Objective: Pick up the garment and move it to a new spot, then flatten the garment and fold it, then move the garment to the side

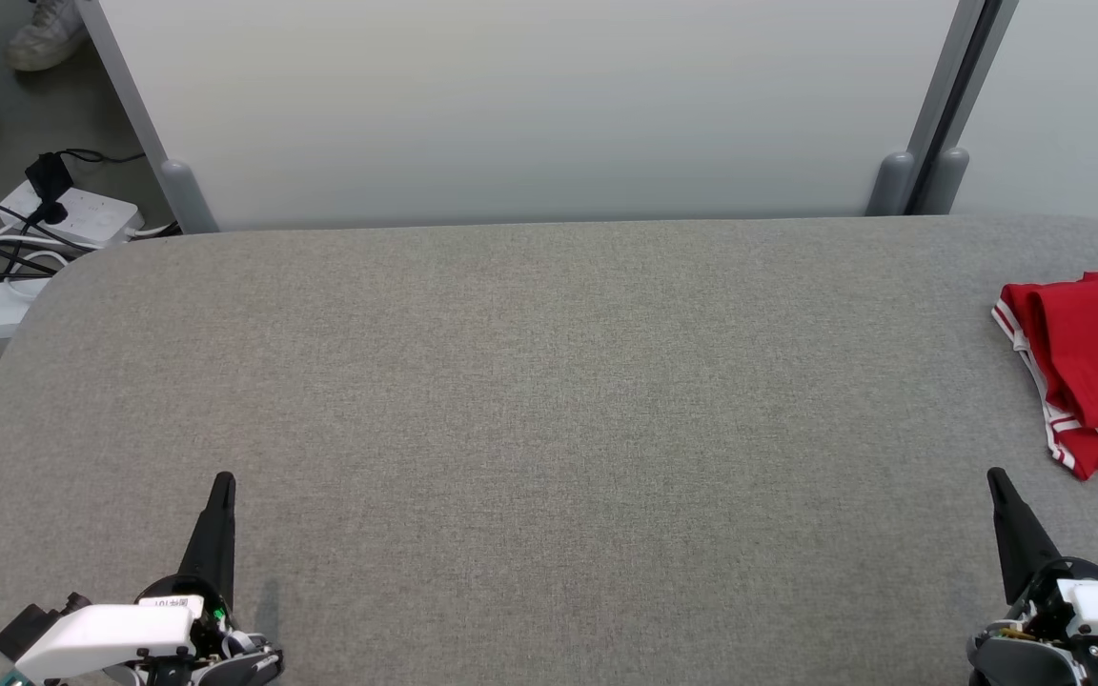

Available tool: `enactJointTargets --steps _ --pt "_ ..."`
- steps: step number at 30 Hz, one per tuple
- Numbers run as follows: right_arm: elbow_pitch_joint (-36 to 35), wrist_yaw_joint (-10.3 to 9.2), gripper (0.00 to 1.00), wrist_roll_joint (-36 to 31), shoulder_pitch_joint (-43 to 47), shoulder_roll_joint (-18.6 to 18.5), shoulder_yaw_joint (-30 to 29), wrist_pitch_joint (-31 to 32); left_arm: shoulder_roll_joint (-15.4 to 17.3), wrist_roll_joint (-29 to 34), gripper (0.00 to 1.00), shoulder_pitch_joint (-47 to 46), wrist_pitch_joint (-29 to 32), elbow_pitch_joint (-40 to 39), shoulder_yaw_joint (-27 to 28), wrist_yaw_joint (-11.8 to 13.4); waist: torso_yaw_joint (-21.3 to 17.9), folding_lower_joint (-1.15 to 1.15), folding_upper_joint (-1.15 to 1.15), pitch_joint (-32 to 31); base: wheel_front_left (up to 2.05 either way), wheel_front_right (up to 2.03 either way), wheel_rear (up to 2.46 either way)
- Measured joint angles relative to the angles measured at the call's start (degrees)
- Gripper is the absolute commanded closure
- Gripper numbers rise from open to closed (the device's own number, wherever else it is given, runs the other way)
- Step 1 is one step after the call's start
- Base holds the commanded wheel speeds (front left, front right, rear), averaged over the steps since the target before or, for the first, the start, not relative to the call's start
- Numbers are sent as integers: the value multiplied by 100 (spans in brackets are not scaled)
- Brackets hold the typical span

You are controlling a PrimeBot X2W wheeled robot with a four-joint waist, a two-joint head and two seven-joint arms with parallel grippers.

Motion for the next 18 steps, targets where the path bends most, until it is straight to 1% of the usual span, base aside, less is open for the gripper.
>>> enactJointTargets --steps 18 --pt "0 0 100 -1 0 0 0 0 0 0 100 0 0 0 0 0 0 0 0 0 0 0 0"
